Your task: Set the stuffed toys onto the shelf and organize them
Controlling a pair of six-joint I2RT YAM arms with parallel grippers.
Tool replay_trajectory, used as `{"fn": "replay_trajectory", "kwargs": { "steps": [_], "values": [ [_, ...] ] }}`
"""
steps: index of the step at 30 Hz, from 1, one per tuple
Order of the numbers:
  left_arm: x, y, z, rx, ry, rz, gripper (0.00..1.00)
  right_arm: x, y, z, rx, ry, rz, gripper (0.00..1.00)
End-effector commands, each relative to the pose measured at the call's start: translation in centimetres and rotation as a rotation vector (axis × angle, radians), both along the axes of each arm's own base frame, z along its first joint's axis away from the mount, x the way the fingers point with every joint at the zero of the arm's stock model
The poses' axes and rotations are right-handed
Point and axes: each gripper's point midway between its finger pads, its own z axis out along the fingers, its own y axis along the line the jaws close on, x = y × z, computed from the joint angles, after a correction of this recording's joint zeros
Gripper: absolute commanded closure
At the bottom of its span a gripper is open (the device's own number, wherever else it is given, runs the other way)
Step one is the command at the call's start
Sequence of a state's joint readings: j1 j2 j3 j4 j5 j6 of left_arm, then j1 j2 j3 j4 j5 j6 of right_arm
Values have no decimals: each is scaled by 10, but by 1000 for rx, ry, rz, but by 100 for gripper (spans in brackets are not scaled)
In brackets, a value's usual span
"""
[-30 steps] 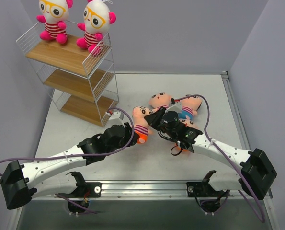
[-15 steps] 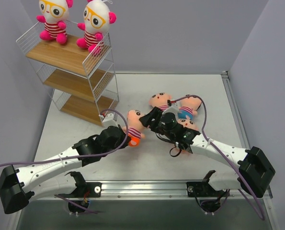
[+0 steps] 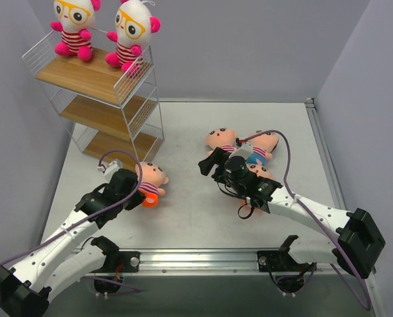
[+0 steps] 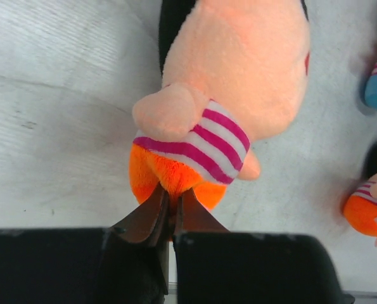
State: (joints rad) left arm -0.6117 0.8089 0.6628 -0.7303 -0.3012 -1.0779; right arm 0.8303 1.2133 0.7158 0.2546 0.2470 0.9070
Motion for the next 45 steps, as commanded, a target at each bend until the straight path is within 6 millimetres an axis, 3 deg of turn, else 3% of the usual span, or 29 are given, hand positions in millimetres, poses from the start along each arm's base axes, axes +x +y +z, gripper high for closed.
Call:
{"fn": "replay_trajectory", "kwargs": {
  "steps": [1, 4, 12, 16, 19, 24, 27, 34, 39, 40, 42, 45],
  "values": [
    [-5, 23, 0, 22, 31, 47, 98, 6, -11, 17, -11, -54, -40, 26],
    [-4, 30, -5, 7, 49, 62, 98, 5, -13, 20, -16, -69, -42, 26],
    [25, 81, -7, 25, 72, 185, 98, 1, -26, 29, -63, -130, -31, 25],
    [22, 91, -5, 3, 97, 198, 98, -4, -33, 37, -65, -166, -21, 25],
    [22, 94, 7, 3, 66, 215, 98, -7, -40, 39, -75, -189, -22, 25],
    [21, 115, 20, 93, 66, 257, 98, -9, -46, 45, -95, -227, -10, 25],
    [36, 125, 30, 107, 6, 263, 97, -10, -46, 51, -102, -256, 6, 25],
    [100, 142, 51, 172, -194, 97, 98, -14, -43, 67, -103, -339, 67, 25],
    [128, 172, 50, 166, -267, 37, 98, -18, -48, 78, -109, -398, 79, 25],
    [136, 178, 58, 159, -318, 28, 98, -19, -49, 83, -105, -411, 80, 25],
    [149, 180, 67, 148, -395, -31, 98, -20, -53, 88, -114, -434, 80, 25],
    [158, 184, 61, 195, -426, -81, 98, -22, -58, 90, -121, -454, 76, 25]
  ]
}}
